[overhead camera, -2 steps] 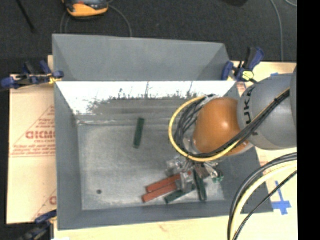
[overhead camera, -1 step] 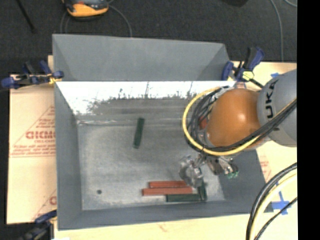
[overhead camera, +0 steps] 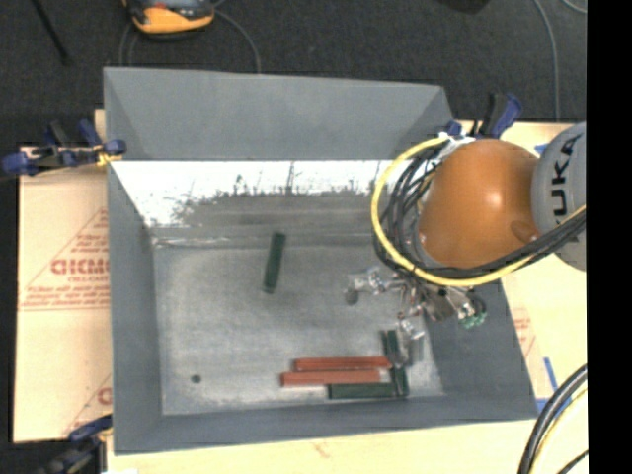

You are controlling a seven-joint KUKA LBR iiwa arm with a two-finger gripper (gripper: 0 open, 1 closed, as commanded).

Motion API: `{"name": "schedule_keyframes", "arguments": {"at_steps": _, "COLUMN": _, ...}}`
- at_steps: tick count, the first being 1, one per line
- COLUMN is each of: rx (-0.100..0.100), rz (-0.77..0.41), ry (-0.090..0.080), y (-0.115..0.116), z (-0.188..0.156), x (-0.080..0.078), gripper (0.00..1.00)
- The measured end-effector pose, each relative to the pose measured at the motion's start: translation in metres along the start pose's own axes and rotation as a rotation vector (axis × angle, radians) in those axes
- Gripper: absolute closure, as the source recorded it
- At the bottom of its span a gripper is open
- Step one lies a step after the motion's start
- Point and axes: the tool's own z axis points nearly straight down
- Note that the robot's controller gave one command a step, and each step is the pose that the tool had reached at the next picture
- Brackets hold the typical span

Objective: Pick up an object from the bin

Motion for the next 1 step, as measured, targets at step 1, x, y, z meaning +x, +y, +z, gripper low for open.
{"name": "schedule_keyframes", "arguments": {"at_steps": 1, "rx": 0.0, "rz": 0.001, "ry": 0.0, "y": 0.0001, "z": 0.0, "x": -0.0001, "gripper": 0.0}}
